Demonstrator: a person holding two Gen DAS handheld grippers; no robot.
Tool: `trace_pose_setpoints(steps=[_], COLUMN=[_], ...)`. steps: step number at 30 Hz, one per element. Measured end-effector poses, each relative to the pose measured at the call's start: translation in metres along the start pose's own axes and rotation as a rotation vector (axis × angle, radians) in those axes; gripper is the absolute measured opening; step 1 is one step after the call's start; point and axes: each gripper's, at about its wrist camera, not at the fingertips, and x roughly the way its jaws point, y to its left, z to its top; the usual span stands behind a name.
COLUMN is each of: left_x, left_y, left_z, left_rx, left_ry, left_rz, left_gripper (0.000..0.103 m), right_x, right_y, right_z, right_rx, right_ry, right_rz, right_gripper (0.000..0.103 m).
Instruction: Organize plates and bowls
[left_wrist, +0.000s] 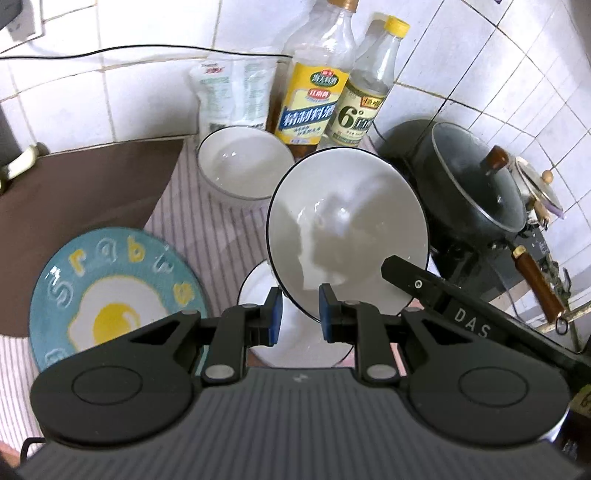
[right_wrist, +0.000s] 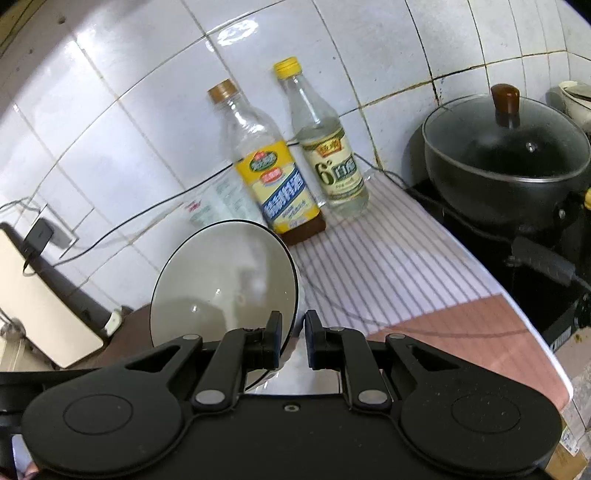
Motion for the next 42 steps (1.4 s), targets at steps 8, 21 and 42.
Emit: trace_pose_setpoints(steps=[8,21,42], left_x=[-0.004,0.024,0.05], left_y=[0.008,0.02,0.026], left_z=[-0.032,-0.042,-0.037], left_rx=[0.008,-0.014,-0.06], left_ry=[0.023,0.094,0.148], left_rz=[0.011,0.001,-0.006], left_gripper=[0.019,0.019,0.019], right_x=[-0.005,0.016,0.035], right_y=[-0.007,-0.005,0.014], right_z=[-0.03,-0.044,-0.054], right_rx=[0.037,-0.053,-0.443], right_ry=[0.033,0.074,0.043], right_rz=[0.021,-0.036,-0.147], right_gripper=[0.016,0.017,0.026])
